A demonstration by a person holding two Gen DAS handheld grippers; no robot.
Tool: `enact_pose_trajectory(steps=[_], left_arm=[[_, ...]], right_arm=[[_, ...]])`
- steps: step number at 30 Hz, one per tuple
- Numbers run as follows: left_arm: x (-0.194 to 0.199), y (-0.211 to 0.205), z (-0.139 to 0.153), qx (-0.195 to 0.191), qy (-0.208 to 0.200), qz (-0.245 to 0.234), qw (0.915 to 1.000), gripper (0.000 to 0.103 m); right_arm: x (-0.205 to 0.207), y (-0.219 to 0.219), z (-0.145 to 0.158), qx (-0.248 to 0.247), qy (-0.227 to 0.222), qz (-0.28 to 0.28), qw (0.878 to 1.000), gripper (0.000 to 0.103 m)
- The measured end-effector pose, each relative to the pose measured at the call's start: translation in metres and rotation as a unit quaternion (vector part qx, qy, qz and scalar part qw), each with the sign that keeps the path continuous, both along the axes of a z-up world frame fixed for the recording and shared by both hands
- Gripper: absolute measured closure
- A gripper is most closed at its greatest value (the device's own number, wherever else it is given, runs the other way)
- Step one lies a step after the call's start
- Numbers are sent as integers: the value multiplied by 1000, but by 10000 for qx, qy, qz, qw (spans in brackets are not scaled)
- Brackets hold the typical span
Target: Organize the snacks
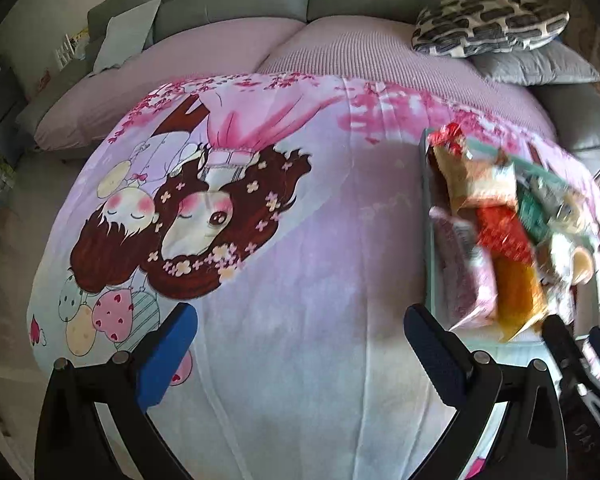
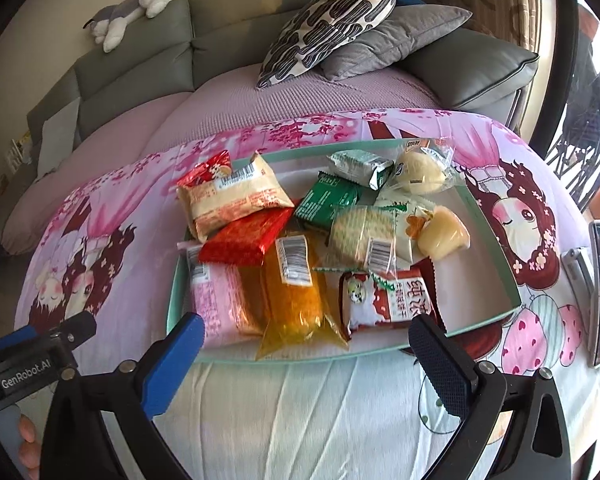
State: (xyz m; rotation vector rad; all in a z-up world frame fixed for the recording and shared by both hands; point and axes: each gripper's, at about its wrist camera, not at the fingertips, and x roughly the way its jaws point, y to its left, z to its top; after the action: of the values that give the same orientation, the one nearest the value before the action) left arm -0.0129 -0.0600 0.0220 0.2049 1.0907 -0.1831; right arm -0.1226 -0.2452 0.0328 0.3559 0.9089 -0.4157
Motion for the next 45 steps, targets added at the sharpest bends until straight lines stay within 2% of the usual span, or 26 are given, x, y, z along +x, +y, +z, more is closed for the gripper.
enact_pose_trajectory(steps=[12,16,27,45], left_arm=[[3,4,-27,286,132,-65,9995,0],[5,7,-38,340,323,-98,9988,0],[6,13,-35,153,300,-113,9994,0],[8,14,-35,98,347,-82,9993,0]], right_arm=[[0,6,-14,-91,256,82,9996,0],[1,6,-16,-97,309,106,9994,0],[4,10,-22,-169,460,189,9986,0],[5,9,-25,-191,529,190,9982,0]])
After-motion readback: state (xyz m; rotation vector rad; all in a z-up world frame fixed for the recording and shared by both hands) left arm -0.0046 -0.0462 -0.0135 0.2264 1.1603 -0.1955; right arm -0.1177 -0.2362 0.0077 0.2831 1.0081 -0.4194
